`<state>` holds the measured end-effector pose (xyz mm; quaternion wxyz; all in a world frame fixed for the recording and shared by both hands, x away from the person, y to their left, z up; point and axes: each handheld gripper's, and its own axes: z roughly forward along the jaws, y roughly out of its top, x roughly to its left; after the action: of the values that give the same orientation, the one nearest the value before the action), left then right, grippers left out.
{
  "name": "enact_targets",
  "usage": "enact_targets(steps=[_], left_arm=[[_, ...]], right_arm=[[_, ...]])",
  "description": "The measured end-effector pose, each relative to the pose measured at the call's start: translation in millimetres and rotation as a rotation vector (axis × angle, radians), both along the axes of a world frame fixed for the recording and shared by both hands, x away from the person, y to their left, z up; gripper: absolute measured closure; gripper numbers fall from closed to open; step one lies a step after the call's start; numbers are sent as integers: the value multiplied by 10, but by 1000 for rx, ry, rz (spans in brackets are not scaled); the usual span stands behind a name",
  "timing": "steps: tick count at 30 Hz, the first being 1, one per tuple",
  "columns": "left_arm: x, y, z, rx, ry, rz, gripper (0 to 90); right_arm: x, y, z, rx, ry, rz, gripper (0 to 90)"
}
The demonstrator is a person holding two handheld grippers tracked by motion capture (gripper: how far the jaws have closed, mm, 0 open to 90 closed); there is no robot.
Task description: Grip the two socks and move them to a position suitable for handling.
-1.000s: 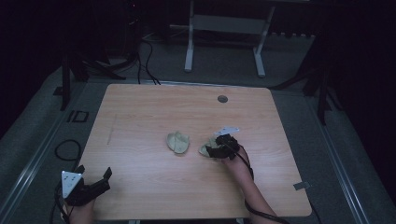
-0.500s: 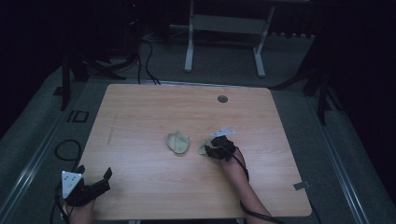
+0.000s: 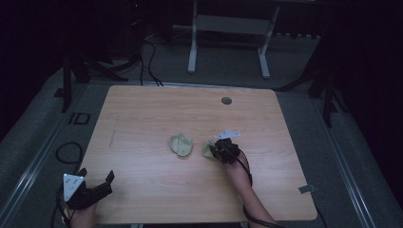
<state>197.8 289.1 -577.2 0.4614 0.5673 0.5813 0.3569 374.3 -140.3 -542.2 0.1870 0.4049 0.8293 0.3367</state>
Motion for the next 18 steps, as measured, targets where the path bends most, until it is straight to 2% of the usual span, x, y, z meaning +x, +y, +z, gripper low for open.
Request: enact_targets(steps=[9,11,13,14,15,18], left_arm=[[-4,-4,4,1,0,-1,13],[-6,-6,7,1,-2,-2,13],[-8,-7,9,2,-2,-1,13],[-9,-7,9,2,-3,-3,13],[-9,-8,9,1,-2,-3,13],[-12,-9,11,2,-3,-5,13]], right_arm=[[-283,92,316,38,-59,51,787],[-367,118,389,43,-70,62,787],[-454,132,452,71,-75,73,787],[-500,146,477,65,-81,83,788],[-589,163,524,84,-88,100,788],[-679,183,561,81,-101,110,787]])
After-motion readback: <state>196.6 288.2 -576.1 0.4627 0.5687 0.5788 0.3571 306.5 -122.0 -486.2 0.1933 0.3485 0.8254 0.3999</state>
